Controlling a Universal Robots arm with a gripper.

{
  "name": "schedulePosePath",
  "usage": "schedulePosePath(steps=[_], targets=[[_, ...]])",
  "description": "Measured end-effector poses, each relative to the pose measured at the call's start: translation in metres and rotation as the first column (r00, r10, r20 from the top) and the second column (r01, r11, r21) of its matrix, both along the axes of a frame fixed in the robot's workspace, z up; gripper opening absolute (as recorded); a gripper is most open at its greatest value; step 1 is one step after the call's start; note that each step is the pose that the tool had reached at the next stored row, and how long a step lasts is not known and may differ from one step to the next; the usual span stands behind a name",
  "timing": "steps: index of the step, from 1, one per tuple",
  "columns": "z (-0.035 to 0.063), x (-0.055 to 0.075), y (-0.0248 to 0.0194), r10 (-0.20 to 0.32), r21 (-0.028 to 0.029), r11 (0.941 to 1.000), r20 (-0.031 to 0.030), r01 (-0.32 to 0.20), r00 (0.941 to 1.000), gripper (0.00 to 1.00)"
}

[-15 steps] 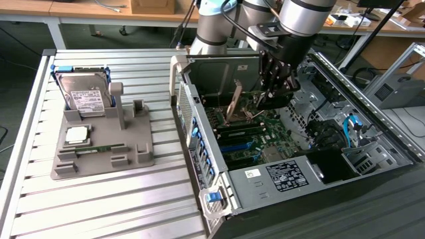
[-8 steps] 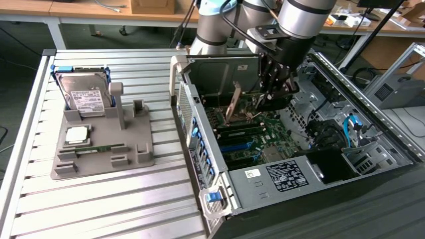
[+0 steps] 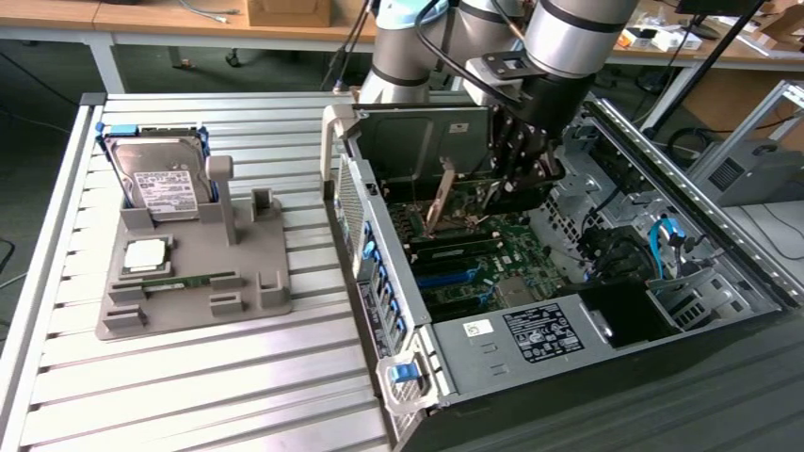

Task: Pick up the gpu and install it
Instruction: 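Insert the gpu into the slot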

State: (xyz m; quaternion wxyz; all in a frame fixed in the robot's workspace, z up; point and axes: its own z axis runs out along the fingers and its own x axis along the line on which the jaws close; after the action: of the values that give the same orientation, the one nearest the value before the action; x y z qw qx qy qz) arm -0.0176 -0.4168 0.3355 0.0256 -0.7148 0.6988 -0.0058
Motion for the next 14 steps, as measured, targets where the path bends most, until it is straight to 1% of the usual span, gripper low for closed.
schedulePosePath(steps=[14], targets=[[-0.0045,-0.0014,-0.0014,0.000,-0.0008,1.0000,0.0000,0.000,1.0000,0.27]])
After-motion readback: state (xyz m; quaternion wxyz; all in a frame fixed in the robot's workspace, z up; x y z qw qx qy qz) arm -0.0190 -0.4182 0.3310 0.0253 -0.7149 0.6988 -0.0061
